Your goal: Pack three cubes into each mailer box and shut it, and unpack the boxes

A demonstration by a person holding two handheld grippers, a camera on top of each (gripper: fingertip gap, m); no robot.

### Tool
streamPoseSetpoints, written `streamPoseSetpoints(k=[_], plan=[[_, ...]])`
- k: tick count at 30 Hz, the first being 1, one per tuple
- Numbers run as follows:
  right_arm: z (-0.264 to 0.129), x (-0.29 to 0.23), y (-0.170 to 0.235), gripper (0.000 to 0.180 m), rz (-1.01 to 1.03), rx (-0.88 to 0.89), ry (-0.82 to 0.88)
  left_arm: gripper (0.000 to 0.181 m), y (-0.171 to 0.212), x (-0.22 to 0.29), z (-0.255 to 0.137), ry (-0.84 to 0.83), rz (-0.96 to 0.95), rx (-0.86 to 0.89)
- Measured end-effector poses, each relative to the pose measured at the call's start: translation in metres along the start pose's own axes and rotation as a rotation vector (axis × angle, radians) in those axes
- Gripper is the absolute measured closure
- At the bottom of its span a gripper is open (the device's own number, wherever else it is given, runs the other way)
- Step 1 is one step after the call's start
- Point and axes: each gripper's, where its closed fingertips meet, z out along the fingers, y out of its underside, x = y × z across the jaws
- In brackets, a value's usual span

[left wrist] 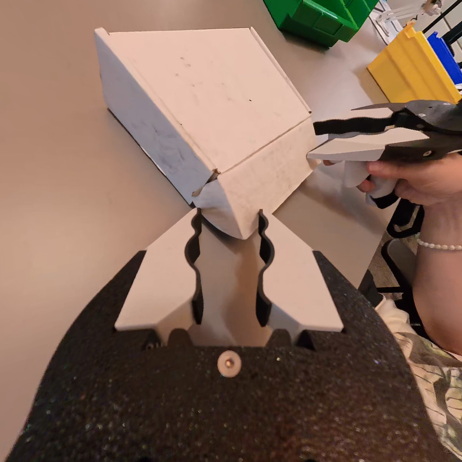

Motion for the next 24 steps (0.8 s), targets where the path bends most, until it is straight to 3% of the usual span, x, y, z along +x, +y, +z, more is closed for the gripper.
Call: streamPoseSetpoints(k=[8,14,17,24], plan=[[-0.002,0.002,0.0,0.143,0.067,0.036,-0.03,0.142,-0.002,-0.002,0.0,0.043,-0.051,-0.011],[-0.011,0.007,0.005,0.147,-0.062,-0.015,0.139,0.142,0.001,0.002,0.001,-0.013,0.022,-0.044],[-0.009,0.0,0.002,0.139,-0.056,-0.012,0.111,0.144,0.003,0.007,0.003,0.013,-0.023,-0.051],[-0.013,0.001,-0.001,0.151,0.051,0.015,0.034,0.149,0.0,0.01,0.002,0.083,-0.179,-0.035]])
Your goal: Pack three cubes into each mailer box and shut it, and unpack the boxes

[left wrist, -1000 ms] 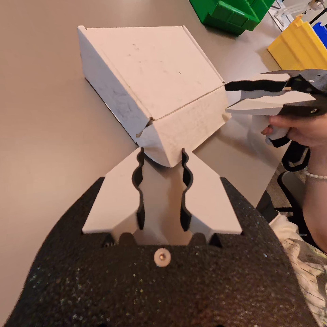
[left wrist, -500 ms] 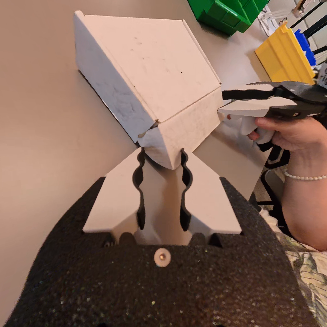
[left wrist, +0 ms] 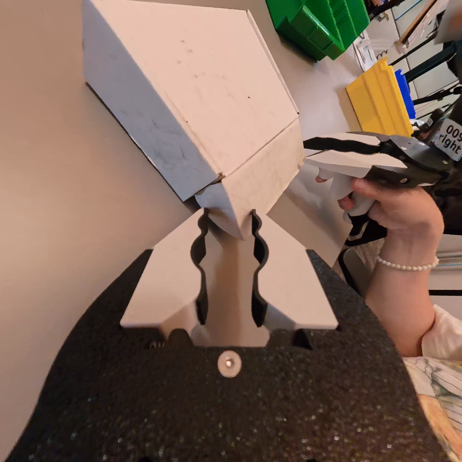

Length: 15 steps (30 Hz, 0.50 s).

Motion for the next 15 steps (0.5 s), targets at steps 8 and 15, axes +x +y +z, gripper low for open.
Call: streamPoseSetpoints(k=[8,15], plan=[[0.003,0.001,0.004,0.152,-0.003,0.029,-0.008,0.134,-0.006,-0.014,0.001,-0.158,0.163,0.059],[-0.008,-0.004,0.006,0.153,-0.041,0.04,-0.008,0.117,-0.007,-0.018,-0.002,-0.199,0.311,0.068]])
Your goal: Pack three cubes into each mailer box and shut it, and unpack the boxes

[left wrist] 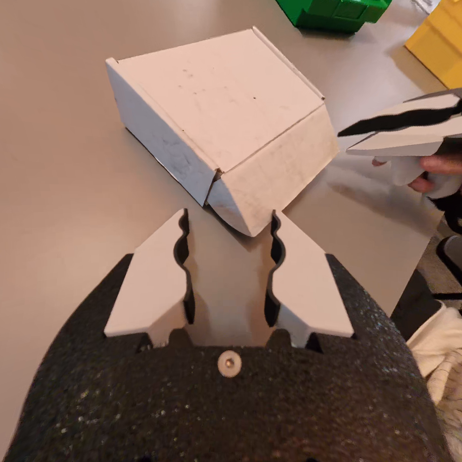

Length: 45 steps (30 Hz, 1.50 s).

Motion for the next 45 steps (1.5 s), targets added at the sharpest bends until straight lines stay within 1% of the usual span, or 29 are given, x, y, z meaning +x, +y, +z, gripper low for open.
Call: streamPoseSetpoints(k=[1,2,3,6,9,12,13,15,17,20,23,25,26,29,32,35,37,38,39,40,42,43,45], plan=[[0.001,0.004,0.003,0.147,-0.032,-0.023,0.035,0.109,0.002,0.0,0.001,0.005,0.02,-0.017],[0.001,0.008,0.006,0.147,-0.061,-0.042,0.066,0.104,0.004,-0.001,0.002,0.013,0.049,-0.031],[0.002,0.008,0.008,0.147,-0.075,-0.052,0.076,0.103,0.004,-0.002,0.003,0.019,0.08,-0.036],[0.004,-0.003,0.005,0.147,-0.056,-0.025,0.014,0.099,-0.002,-0.006,0.003,0.043,0.125,-0.014],[0.005,-0.001,0.007,0.145,-0.075,-0.031,0.035,0.098,-0.012,0.002,0.0,0.149,0.135,0.015],[0.005,0.011,0.006,0.13,-0.109,-0.04,0.101,0.093,-0.025,-0.003,-0.002,0.185,0.135,0.035],[0.006,0.013,0.005,0.128,-0.115,-0.037,0.112,0.091,-0.03,-0.006,-0.002,0.186,0.136,0.042],[0.012,0.009,0.006,0.125,-0.109,-0.038,0.073,0.086,-0.039,-0.011,-0.001,0.17,0.149,0.043],[0.019,0.004,0.006,0.122,-0.083,-0.042,0.026,0.086,-0.039,-0.01,0.002,0.167,0.169,0.008],[0.023,0.005,0.005,0.121,-0.083,-0.036,0.016,0.088,-0.019,-0.012,0.009,0.136,0.156,-0.113],[0.024,0.009,0.003,0.116,-0.074,-0.035,0.006,0.092,-0.018,-0.011,0.016,0.135,0.147,-0.067],[0.026,0.004,0.0,0.123,-0.057,-0.025,-0.039,0.095,-0.018,-0.007,0.02,0.173,0.127,-0.048],[0.028,0.002,-0.001,0.12,-0.044,-0.03,-0.054,0.095,-0.018,-0.006,0.022,0.182,0.115,-0.046],[0.028,0.002,0.001,0.128,-0.031,-0.066,-0.06,0.094,-0.019,-0.006,0.024,0.168,0.12,-0.03],[0.025,0.002,0.003,0.136,-0.005,-0.112,-0.087,0.098,-0.021,-0.007,0.023,0.159,0.119,-0.019],[0.024,0.0,0.003,0.139,-0.001,-0.145,-0.119,0.101,-0.021,-0.007,0.021,0.145,0.115,-0.03],[0.022,0.002,0.001,0.138,-0.021,-0.125,-0.107,0.103,-0.026,-0.01,0.014,0.091,0.165,-0.051],[0.02,0.001,-0.001,0.135,-0.026,-0.101,-0.104,0.103,-0.038,-0.014,0.008,0.035,0.209,-0.025],[0.018,0.0,-0.002,0.13,-0.025,-0.077,-0.098,0.105,-0.055,-0.014,0.002,-0.012,0.26,0.018],[0.015,-0.001,-0.004,0.129,-0.031,-0.055,-0.093,0.121,-0.072,-0.011,-0.002,-0.039,0.31,0.054],[0.008,-0.006,-0.007,0.128,-0.085,-0.012,-0.089,0.17,-0.094,0.004,0.001,-0.046,0.434,0.045],[0.005,-0.006,-0.005,0.128,-0.12,-0.01,-0.068,0.181,-0.1,0.01,0.008,-0.046,0.509,0.01],[0.003,0.0,0.0,0.128,-0.189,-0.04,0.003,0.181,-0.101,0.014,0.028,-0.042,0.643,-0.087]])
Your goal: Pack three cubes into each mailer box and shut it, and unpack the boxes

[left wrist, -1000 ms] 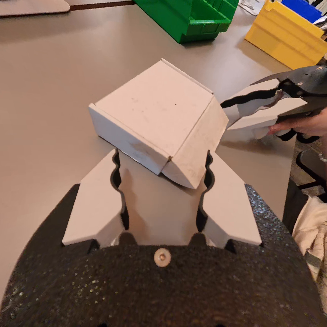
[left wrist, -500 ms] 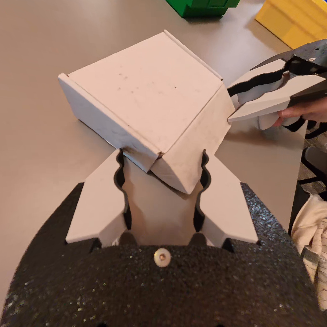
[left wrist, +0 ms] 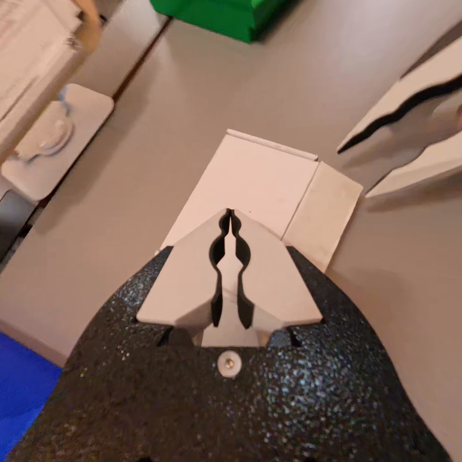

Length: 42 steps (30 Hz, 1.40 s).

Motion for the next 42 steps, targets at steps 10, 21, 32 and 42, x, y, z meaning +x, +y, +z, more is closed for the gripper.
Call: streamPoseSetpoints(k=[10,21,32,42], plan=[[0.009,-0.004,0.034,0.138,-0.201,-0.18,0.033,0.181,0.012,0.005,0.039,0.031,-0.081,-0.016],[0.018,0.004,0.015,0.162,-0.728,-0.044,0.406,0.181,0.012,0.005,0.04,0.012,-0.113,-0.009],[0.015,0.004,0.016,0.175,-0.736,-0.027,0.413,0.181,0.012,0.004,0.04,-0.005,-0.138,-0.014],[0.015,0.011,0.015,0.162,-0.688,-0.025,0.361,0.181,0.012,0.004,0.04,-0.006,-0.169,-0.007]])
